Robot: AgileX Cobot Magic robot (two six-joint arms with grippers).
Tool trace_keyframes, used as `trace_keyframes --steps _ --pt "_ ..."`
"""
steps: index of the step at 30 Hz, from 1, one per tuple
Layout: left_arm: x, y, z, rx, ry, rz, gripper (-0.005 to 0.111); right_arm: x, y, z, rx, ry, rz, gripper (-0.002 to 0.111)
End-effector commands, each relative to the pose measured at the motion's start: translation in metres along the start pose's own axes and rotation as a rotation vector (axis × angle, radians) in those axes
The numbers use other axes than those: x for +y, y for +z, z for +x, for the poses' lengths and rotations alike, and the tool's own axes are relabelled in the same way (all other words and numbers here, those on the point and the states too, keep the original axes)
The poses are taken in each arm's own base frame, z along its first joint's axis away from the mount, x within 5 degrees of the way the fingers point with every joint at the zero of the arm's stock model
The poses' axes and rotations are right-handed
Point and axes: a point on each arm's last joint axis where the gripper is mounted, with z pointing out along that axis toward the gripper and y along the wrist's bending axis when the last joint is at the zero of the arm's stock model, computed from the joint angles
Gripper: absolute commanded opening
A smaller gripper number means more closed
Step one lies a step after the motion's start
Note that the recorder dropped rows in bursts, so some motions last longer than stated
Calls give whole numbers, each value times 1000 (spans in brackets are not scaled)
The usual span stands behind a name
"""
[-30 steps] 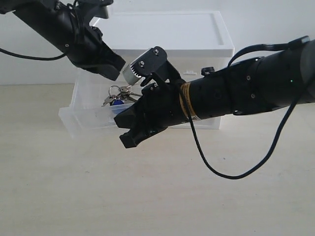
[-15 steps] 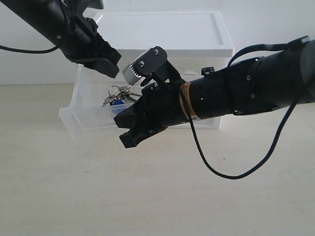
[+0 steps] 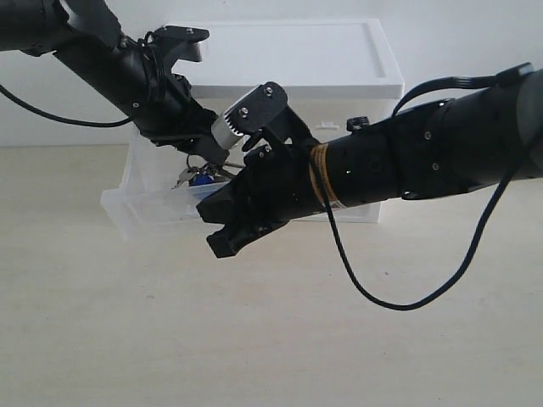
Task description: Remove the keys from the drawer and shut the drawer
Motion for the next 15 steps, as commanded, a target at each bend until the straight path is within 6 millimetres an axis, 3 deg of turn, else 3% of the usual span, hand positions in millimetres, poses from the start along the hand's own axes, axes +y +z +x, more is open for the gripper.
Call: trace_keyframes --steps 1,6,8,11,13,15 --pt "1 8 2 16 0 8 52 -9 -4 -5 -16 20 60 0" --pt "4 12 -1 -20 -11 -15 50 -9 -4 -5 -17 22 60 0" --pt "4 12 -1 -23 -22 -18 43 -9 -4 -5 -17 22 60 0" --pt "7 12 2 15 21 -49 24 -9 -4 -5 -17 22 60 0" --pt "8 12 6 55 48 -62 5 -9 -4 -5 -17 22 60 0" --pt "9 12 8 77 57 -63 4 -10 -4 -6 -19 21 61 0"
